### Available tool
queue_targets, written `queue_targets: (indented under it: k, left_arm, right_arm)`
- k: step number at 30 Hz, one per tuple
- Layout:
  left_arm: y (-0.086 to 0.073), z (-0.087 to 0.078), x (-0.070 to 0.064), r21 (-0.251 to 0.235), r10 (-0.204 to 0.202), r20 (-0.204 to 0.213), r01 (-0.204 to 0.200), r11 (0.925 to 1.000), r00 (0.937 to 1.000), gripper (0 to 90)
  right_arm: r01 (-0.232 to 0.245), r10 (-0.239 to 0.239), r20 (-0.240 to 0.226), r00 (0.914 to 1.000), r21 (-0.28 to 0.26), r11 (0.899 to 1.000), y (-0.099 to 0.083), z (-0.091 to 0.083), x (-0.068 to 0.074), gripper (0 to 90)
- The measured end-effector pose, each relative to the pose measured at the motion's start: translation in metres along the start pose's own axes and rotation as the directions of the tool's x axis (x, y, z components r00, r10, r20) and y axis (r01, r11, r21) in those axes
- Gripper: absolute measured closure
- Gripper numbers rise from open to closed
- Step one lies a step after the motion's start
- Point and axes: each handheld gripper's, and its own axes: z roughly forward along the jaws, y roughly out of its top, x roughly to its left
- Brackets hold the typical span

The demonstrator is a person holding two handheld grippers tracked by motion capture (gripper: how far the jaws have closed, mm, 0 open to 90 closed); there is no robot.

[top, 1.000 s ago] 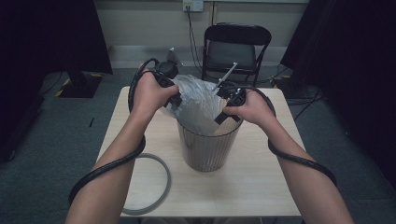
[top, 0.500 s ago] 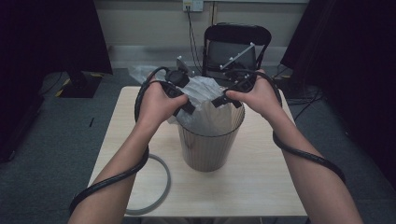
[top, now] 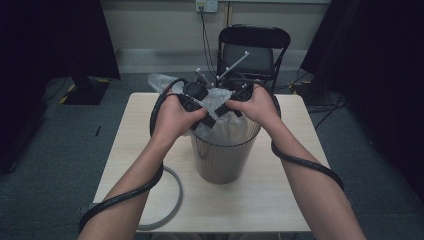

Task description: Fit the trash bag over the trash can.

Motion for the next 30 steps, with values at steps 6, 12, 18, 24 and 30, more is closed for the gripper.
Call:
queue_targets:
  k: [6, 12, 18, 24, 30]
  left_arm:
    - [-0.002, -0.034, 0.009, -0.115, -0.061, -0.043, 0.056, 0.9918, 0.9972, 36.5]
    - [-0.010, -0.040, 0.028, -0.100, -0.152, -0.089, 0.143, 0.9846, 0.9844, 35.5]
    - [-0.008, -0.022, 0.030, -0.057, -0.147, -0.055, 0.143, 0.9880, 0.9877, 53.5]
    - [0.000, -0.009, 0.019, -0.023, -0.102, -0.041, 0.101, 0.9947, 0.9940, 70.9]
    - [0.004, 0.005, 0.011, 0.017, -0.064, -0.026, 0.065, 0.9978, 0.9976, 79.2]
  right_arm:
    - [0.003, -0.002, -0.014, 0.9999, 0.063, 0.998, -0.015, -0.006, -0.009, 88.5]
    - [0.000, 0.001, -0.008, 1.0000, 0.096, 0.995, -0.029, -0.016, -0.012, 88.3]
    - [-0.003, 0.004, -0.016, 0.9999, 0.101, 0.995, -0.036, -0.019, -0.011, 82.9]
    - [0.004, -0.005, 0.045, 0.9990, 0.008, 1.000, -0.029, -0.024, -0.013, 56.8]
    - [0.008, 0.001, 0.122, 0.9925, -0.079, 0.997, -0.014, -0.034, -0.012, 44.0]
